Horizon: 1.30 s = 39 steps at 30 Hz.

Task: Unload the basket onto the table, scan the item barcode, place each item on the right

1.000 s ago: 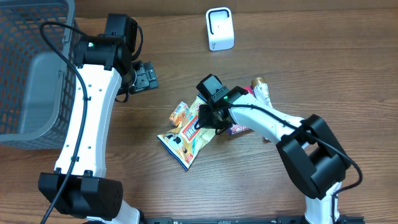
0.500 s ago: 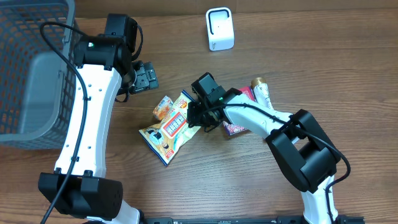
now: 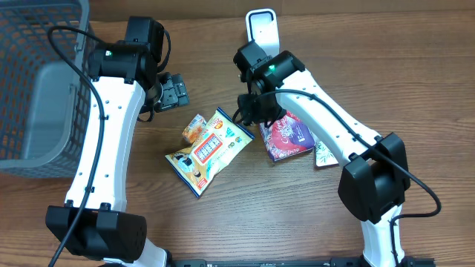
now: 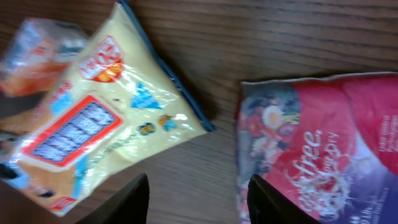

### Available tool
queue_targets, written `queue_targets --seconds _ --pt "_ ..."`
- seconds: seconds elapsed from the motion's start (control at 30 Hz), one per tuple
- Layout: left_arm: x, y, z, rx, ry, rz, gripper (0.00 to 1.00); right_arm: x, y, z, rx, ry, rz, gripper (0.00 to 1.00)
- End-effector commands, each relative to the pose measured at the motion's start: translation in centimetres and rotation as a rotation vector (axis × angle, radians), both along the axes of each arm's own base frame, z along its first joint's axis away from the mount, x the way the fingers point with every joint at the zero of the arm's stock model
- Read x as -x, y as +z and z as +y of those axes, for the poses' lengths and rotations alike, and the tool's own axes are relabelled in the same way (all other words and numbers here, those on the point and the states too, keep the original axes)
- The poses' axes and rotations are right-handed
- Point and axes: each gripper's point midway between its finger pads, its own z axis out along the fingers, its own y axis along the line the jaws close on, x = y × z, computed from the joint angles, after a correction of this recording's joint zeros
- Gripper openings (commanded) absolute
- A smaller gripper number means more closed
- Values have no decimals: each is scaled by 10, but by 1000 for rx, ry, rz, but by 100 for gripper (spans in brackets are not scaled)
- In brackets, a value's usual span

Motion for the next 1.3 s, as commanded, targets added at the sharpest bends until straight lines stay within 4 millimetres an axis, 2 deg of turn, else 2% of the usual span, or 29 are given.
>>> queue_targets --seconds 0.0,0.1,0.17,0.4,0.6,0.7,0.8,0.83,0.9,0.93,1.03,1.17,1.27 --pt "-2 0 -1 -1 -11 -2 100 3 -24 -16 138 47 -25 52" --pt "-2 0 -1 -1 -11 -2 100 5 -48 -22 197 54 -42 56" --pt "-2 0 -1 -1 -11 -2 100 1 -57 -28 249 52 -75 57" --pt "-2 0 -1 -1 -11 -2 100 7 -76 -35 289 40 -81 56" --pt "-2 0 -1 -1 -11 -2 100 12 -99 -58 387 12 -98 56" --pt "-2 0 -1 -1 -11 -2 100 16 -103 -63 400 9 -89 50" --pt "-2 0 -1 -1 -11 -2 100 15 -103 -62 398 3 -90 37" --pt "-2 0 -1 -1 -11 -2 100 15 -103 -62 397 -1 -92 25" --pt "-2 0 -1 -1 -11 -2 100 15 -102 -62 393 -21 -93 9" --pt "-2 0 -1 -1 -11 -2 100 14 -100 -61 391 -32 -94 4" --pt "-2 0 -1 -1 -11 -2 100 9 -87 -57 382 -45 -98 4" --pt "-2 0 -1 -1 -11 -2 100 -3 -50 -47 331 -64 -107 4" --pt "-2 0 -1 -1 -11 -3 100 -11 -14 -37 228 -79 -87 4"
